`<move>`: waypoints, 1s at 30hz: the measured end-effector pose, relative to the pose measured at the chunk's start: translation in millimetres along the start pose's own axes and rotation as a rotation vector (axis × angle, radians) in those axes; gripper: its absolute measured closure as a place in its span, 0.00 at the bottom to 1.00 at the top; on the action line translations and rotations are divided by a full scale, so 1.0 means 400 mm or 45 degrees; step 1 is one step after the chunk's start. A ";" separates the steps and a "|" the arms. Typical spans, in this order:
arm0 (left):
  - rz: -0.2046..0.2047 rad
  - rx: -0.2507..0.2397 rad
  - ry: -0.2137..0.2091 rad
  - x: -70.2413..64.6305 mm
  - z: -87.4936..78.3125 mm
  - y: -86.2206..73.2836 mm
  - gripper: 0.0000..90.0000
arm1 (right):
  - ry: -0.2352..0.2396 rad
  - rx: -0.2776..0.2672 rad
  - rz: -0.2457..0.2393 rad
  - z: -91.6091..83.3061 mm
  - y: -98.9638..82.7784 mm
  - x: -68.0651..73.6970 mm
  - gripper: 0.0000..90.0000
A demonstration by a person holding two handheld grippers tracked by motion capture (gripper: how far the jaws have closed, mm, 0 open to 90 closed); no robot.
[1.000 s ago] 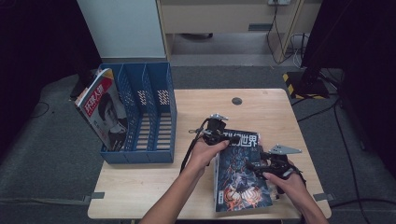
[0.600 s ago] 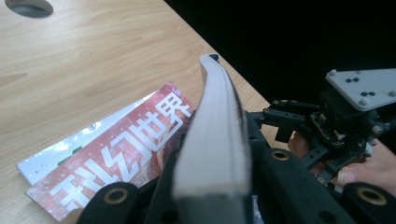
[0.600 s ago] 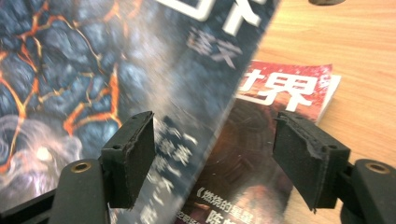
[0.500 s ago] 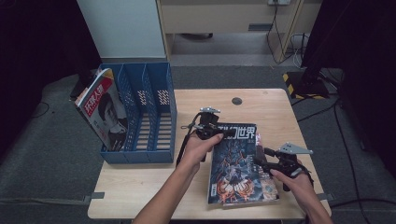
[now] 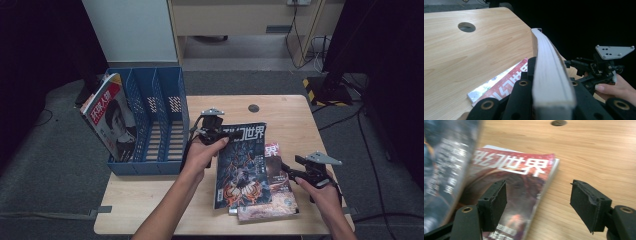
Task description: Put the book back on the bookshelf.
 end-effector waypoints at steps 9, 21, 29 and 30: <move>0.016 -0.067 0.018 0.008 -0.040 0.016 0.91 | -0.116 -0.042 0.021 -0.013 0.006 -0.030 0.32; 0.048 -0.131 -0.021 0.007 -0.093 0.043 0.91 | -0.230 -0.011 0.025 -0.016 0.000 -0.063 0.33; 0.083 -0.176 0.027 -0.003 -0.117 0.073 0.91 | -0.277 0.006 0.038 -0.009 -0.005 -0.077 0.33; 0.088 -0.190 0.036 -0.005 -0.121 0.076 0.91 | -0.277 0.010 0.039 -0.008 -0.007 -0.077 0.33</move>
Point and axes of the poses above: each handheld gripper's, and its own axes: z roughly forward along the jaws, y roughly out of its top, x roughly to its left, the point moved 3 cm from there along z, roughly forward along the jaws, and after that the axes turned 11 degrees about z, right-handed, at the moved point
